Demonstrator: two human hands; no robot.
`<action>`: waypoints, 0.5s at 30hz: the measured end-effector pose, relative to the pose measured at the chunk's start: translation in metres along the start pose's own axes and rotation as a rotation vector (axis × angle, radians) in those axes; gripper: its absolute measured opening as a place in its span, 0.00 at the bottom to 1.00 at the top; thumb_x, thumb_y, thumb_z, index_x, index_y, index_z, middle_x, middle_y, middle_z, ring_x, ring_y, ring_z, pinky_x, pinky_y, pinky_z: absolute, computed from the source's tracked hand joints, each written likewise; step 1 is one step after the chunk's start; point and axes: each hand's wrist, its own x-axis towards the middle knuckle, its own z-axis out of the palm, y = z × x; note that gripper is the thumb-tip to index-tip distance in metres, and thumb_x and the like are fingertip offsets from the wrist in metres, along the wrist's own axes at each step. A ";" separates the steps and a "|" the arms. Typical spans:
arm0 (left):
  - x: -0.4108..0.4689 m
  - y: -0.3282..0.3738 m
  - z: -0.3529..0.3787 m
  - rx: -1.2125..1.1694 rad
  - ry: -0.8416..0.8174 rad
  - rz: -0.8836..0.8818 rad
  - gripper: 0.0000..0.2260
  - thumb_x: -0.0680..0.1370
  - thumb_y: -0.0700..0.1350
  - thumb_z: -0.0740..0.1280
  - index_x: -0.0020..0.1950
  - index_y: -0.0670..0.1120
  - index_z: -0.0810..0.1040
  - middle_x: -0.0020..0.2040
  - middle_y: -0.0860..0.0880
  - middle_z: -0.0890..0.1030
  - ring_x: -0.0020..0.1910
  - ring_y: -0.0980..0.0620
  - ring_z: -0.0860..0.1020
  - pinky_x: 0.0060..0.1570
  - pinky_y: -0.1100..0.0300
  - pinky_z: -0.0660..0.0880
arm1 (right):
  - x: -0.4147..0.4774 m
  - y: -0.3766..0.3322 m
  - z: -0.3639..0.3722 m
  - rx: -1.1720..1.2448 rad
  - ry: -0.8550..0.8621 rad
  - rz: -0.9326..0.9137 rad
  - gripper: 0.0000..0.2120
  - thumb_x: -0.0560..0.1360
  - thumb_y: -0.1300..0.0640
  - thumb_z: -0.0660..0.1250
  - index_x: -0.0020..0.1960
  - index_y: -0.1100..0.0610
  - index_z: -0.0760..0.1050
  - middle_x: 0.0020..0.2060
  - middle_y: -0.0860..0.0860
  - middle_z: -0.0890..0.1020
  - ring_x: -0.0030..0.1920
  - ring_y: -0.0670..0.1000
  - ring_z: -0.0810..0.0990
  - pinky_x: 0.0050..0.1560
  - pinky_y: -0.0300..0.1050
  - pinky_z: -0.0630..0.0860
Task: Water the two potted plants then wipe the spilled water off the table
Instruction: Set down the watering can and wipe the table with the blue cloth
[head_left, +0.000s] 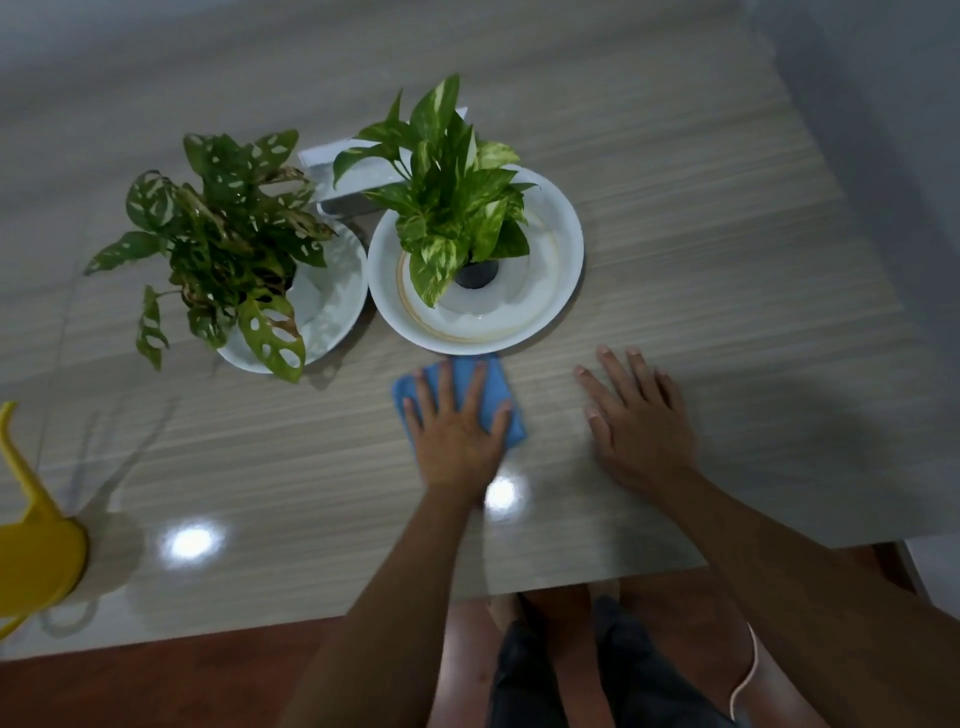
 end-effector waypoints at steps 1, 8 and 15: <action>-0.002 -0.019 -0.003 -0.012 0.007 -0.064 0.31 0.80 0.69 0.46 0.82 0.62 0.49 0.84 0.48 0.48 0.82 0.39 0.44 0.78 0.36 0.46 | 0.000 0.000 0.000 0.001 -0.002 0.002 0.26 0.81 0.46 0.50 0.78 0.44 0.59 0.80 0.48 0.57 0.80 0.55 0.51 0.75 0.60 0.53; -0.075 -0.003 0.012 -0.040 -0.007 0.001 0.30 0.81 0.68 0.45 0.82 0.60 0.53 0.84 0.48 0.49 0.82 0.38 0.44 0.78 0.34 0.48 | 0.001 -0.002 -0.003 -0.001 -0.011 0.015 0.26 0.80 0.45 0.52 0.78 0.45 0.61 0.79 0.48 0.58 0.79 0.56 0.53 0.73 0.61 0.56; -0.016 -0.060 -0.005 -0.071 0.049 -0.213 0.31 0.81 0.68 0.47 0.82 0.62 0.47 0.85 0.48 0.47 0.82 0.40 0.43 0.78 0.37 0.45 | 0.018 -0.018 -0.011 0.048 0.037 0.061 0.26 0.75 0.45 0.56 0.71 0.48 0.71 0.75 0.53 0.68 0.74 0.58 0.64 0.69 0.58 0.62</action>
